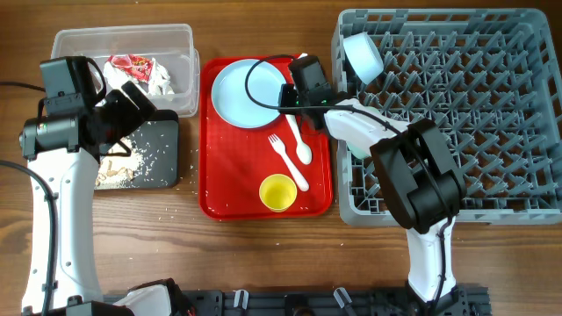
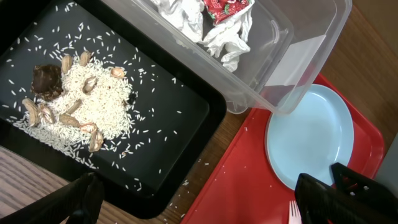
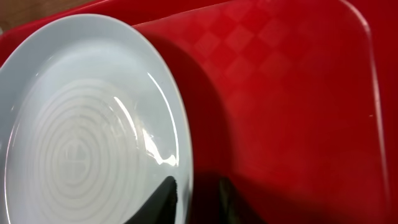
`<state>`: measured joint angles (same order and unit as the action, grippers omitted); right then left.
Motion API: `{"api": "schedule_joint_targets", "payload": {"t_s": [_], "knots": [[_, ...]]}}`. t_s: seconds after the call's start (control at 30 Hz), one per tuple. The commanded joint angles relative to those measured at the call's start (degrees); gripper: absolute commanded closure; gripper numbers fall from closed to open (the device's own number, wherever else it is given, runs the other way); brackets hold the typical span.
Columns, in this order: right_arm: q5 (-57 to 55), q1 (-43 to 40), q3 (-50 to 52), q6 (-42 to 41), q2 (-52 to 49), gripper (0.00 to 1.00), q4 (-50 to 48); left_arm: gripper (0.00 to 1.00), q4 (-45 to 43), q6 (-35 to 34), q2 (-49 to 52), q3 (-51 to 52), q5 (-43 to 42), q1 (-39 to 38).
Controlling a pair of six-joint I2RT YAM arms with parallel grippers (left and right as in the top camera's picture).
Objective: Sort waste into correct bins and load items into the dishwasher rack
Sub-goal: 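Lift the plate and stand it upright in the rack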
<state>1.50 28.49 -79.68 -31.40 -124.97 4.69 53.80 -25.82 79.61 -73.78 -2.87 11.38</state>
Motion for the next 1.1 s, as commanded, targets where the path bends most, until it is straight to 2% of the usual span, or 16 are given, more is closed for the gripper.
{"api": "schedule_joint_targets", "payload": {"t_s": [0.0,0.1,0.23,0.43,0.57,0.63,0.8,0.97,1.07], "knots": [[-0.11,2.01,-0.37,-0.33,-2.23,0.85,0.04,0.00,-0.15,0.07,0.11,-0.44,-0.04,0.26],[-2.75,2.21,-0.37,-0.35,-2.21,0.96,0.09,0.00,-0.13,0.07,0.11,-0.44,-0.04,0.26],[-6.64,1.88,-2.36,0.48,-1.16,0.96,1.22,0.00,-0.13,0.07,0.11,-0.44,-0.04,0.26],[-6.84,0.90,-5.31,12.50,9.25,0.96,3.06,0.00,-0.13,0.04,0.11,-0.44,-0.04,0.26],[-17.38,0.87,-5.29,13.84,18.88,0.96,4.68,0.00,-0.15,0.04,0.11,-0.44,-0.04,0.26],[-22.05,0.90,-5.29,17.40,22.45,0.96,6.10,0.00,-0.13,0.04,0.11,-0.44,-0.04,0.26],[-37.11,0.90,-5.29,22.43,26.75,0.96,12.20,0.00,-0.15,0.04,0.11,-0.44,-0.04,0.26],[-41.09,0.90,-5.29,22.69,28.83,0.96,16.00,0.00,-0.15,0.04,0.11,-0.44,-0.04,0.26],[-42.42,0.90,-5.29,26.32,30.86,0.96,15.93,0.00,-0.13,0.07,0.11,-0.44,-0.04,0.26]]}}
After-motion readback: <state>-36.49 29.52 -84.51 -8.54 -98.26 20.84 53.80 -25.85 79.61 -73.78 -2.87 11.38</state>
